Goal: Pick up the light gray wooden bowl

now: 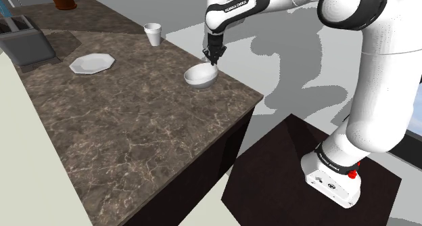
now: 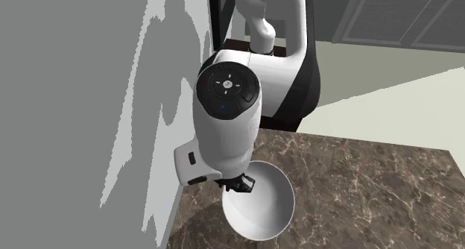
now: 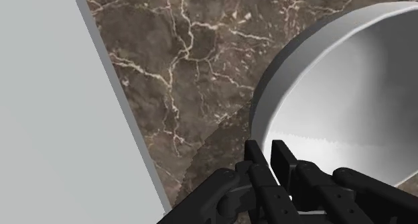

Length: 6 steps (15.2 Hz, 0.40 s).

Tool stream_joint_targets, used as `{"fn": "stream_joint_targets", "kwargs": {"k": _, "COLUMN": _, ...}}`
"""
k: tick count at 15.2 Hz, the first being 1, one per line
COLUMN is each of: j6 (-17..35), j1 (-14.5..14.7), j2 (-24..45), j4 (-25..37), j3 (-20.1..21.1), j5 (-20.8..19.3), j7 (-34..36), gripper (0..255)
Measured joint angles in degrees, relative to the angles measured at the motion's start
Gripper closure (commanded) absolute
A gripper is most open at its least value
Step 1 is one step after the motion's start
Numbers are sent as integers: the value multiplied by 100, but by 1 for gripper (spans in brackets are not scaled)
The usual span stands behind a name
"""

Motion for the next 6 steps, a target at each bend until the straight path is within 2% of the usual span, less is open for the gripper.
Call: {"fn": "stream_joint_targets", "kwargs": {"k": 6, "j6": -334, "j1": -11, "j2": -192, "j4": 143, "j3": 6, "j5": 20, "j7": -31, "gripper": 255}}
